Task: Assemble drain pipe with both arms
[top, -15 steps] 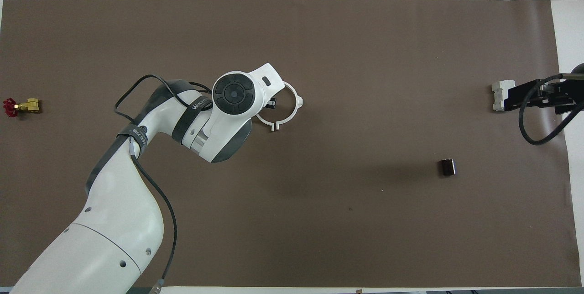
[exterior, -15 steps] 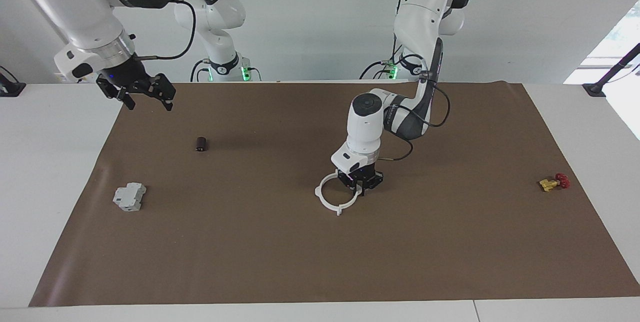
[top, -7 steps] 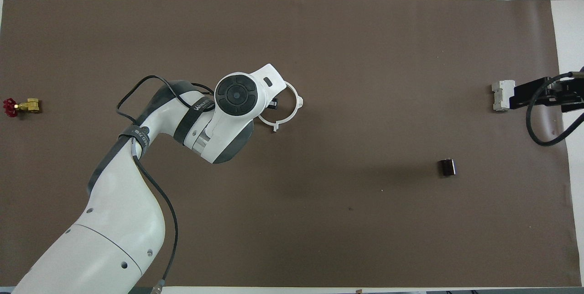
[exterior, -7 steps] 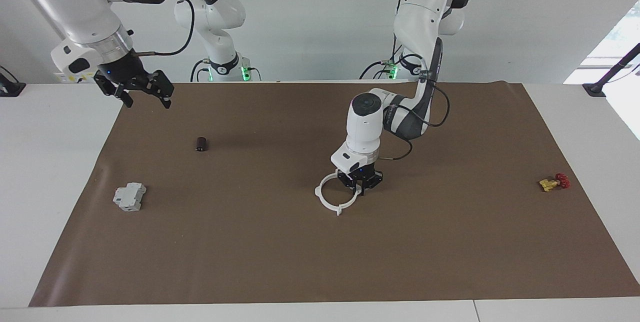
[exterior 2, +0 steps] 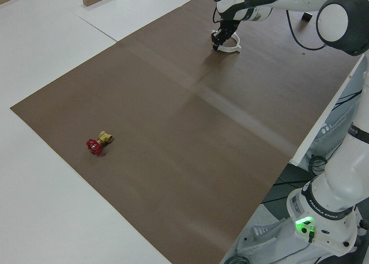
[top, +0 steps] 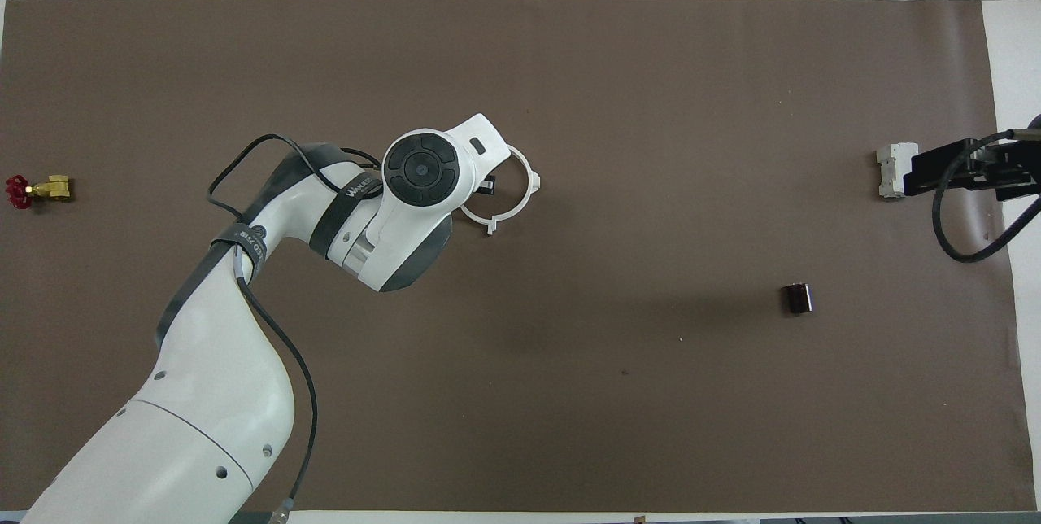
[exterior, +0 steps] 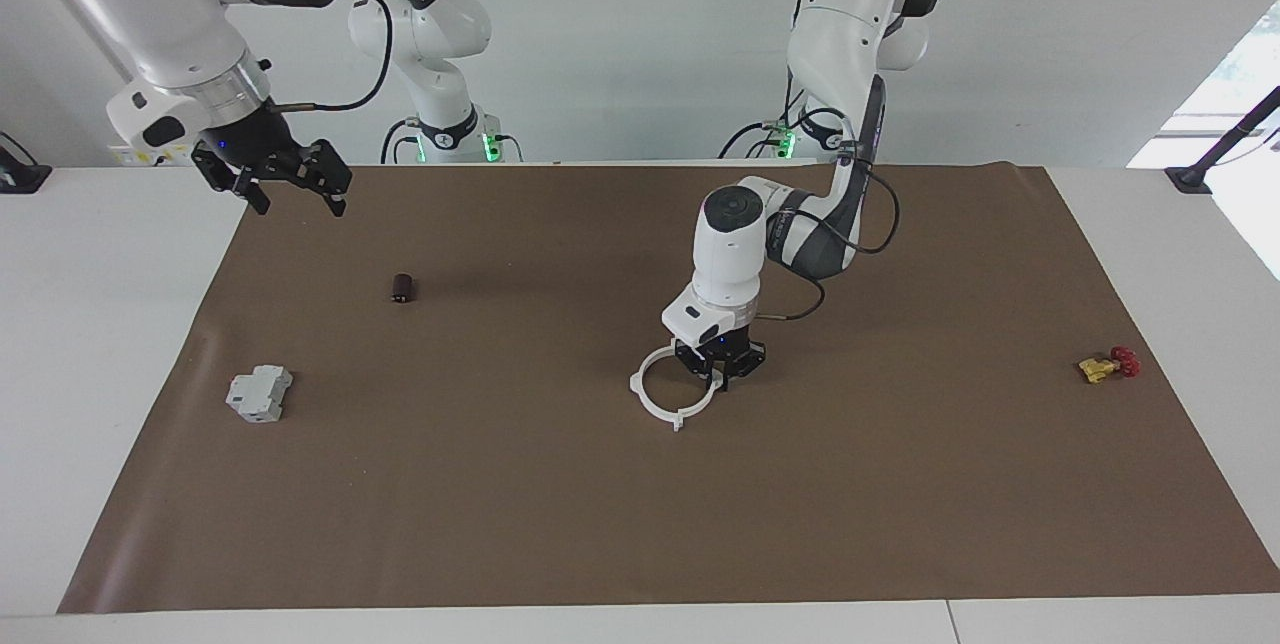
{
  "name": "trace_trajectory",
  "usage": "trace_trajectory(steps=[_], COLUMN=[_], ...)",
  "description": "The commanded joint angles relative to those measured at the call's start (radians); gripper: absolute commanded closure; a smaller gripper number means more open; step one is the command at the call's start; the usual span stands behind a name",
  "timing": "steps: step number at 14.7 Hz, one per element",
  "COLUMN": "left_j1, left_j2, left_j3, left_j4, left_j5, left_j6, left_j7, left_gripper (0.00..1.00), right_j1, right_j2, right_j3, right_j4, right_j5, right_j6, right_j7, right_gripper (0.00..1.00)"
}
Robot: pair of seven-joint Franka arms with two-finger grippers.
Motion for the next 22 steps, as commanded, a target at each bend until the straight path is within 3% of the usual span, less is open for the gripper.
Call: trace_trajectory(steps=[1, 22], left_j1=[-0.009, -0.006], left_j2=[-0.019, -0.016], left_j3=[0.009, 0.009], left_j4=[-0.031, -0.031], left_j5=[0.017, 0.017], left_j6=[0.020, 0.055], left_j7=[-0.021, -0.013], left_gripper=[1.00, 1.00], right_j1=[-0.007, -0.006], right_j2=[-0.012, -0.012], right_j3=[0.001, 0.001], right_j4=[-0.009, -0.009], right_j5=[0.006, 0.006], right_j6=[-0.012, -0.012], right_j7=[-0.028, -0.028], right_gripper=[0.00, 0.00])
